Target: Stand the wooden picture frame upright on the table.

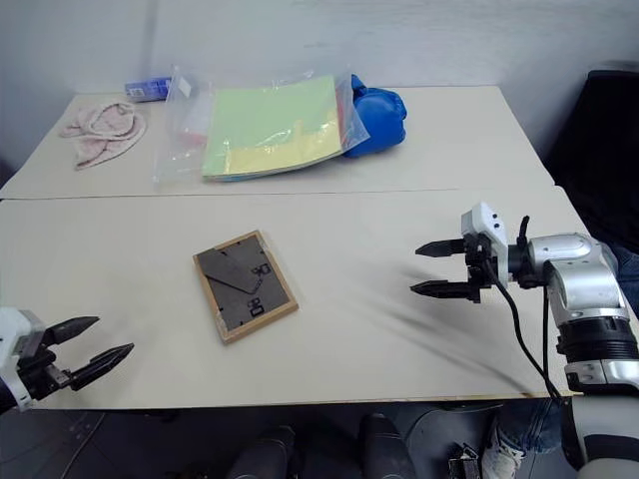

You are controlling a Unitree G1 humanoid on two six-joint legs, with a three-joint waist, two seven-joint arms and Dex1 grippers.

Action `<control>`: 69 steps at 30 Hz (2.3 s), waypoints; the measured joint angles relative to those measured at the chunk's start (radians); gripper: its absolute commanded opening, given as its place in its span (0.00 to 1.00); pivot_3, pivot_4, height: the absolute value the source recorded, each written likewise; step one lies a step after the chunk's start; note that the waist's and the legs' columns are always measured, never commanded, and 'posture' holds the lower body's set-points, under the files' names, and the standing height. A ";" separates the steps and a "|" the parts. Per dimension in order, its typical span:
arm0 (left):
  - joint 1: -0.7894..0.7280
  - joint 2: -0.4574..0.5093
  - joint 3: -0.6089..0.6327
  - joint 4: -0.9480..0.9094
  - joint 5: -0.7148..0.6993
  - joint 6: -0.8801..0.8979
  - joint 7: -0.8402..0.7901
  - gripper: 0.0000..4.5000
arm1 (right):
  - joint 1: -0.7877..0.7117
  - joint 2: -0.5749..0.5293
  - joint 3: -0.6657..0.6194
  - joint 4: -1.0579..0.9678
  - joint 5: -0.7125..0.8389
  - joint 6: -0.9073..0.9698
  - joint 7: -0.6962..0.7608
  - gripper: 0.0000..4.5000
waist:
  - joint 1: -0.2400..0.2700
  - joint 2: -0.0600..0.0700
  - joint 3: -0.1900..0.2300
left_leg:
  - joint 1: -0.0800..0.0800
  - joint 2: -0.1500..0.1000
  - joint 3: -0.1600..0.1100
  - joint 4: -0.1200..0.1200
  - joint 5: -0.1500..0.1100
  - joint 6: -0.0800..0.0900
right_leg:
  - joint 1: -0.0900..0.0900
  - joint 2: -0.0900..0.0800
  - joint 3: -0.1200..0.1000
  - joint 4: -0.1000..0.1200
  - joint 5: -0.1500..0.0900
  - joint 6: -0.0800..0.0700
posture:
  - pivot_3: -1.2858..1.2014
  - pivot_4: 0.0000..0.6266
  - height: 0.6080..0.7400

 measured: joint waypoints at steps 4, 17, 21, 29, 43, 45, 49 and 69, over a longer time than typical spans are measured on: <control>-0.007 -0.013 0.000 -0.025 0.001 0.010 0.021 1.00 | 0.000 0.010 -0.008 0.000 0.007 0.013 -0.023 0.99 | -0.003 0.000 0.000 | 0.000 0.000 0.000 0.000 0.000 -0.001 | 0.000 0.000 0.000 0.000 0.000 0.000 | 0.52 0.24 1.00; 0.005 -0.014 -0.001 -0.035 0.032 0.029 0.046 0.96 | 0.026 0.024 -0.013 -0.028 0.006 0.007 -0.102 1.00 | -0.001 0.000 0.000 | 0.000 0.000 0.000 0.000 0.000 -0.001 | 0.000 0.000 0.000 0.000 0.000 0.000 | 0.52 0.24 1.00; -0.038 0.036 -0.040 0.004 0.078 -0.003 0.029 0.74 | 0.009 0.053 0.008 -0.029 -0.022 -0.032 -0.106 0.87 | -0.001 0.000 0.000 | 0.000 0.000 0.000 0.000 0.000 -0.001 | 0.000 0.000 0.000 0.001 0.000 0.000 | 0.52 0.24 1.00; -0.244 0.113 -0.271 0.121 0.187 -0.053 -0.016 0.17 | -0.059 0.219 0.115 -0.069 -0.114 -0.095 -0.163 0.24 | -0.004 0.000 0.000 | 0.000 0.000 0.000 -0.001 0.001 -0.003 | -0.002 0.001 0.000 0.002 0.000 0.000 | 0.52 0.24 1.00; -0.729 0.039 -0.623 0.406 0.320 -0.097 -0.047 0.00 | -0.107 0.494 0.281 0.033 -0.306 -0.242 -0.358 0.00 | -0.022 0.000 0.000 | -0.005 -0.002 0.000 0.006 0.002 -0.004 | -0.007 0.000 -0.005 0.013 0.000 0.000 | 0.52 0.24 1.00; -0.793 0.008 -0.654 0.460 0.326 -0.104 -0.056 0.00 | -0.072 0.482 0.287 -0.026 -0.304 -0.231 -0.333 0.00 | -0.020 0.000 0.000 | -0.006 -0.002 -0.001 0.007 0.002 -0.004 | -0.007 -0.001 -0.009 0.013 0.000 0.000 | 0.52 0.24 1.00; -0.890 -0.037 -0.694 0.563 0.343 -0.135 -0.077 0.00 | -0.013 0.450 0.291 -0.120 -0.296 -0.177 -0.320 0.00 | -0.023 0.000 0.000 | -0.006 -0.003 -0.001 0.007 0.002 -0.004 | -0.007 -0.003 -0.016 0.013 0.000 0.000 | 0.52 0.24 1.00; -0.967 0.138 -0.664 0.546 -0.002 0.870 -0.335 1.00 | 0.018 0.368 0.355 -0.155 -0.436 -0.405 -0.379 0.00 | -0.030 0.000 0.000 | -0.002 -0.008 -0.001 0.007 0.001 -0.003 | -0.010 -0.011 -0.022 0.021 -0.001 -0.001 | 0.52 0.24 1.00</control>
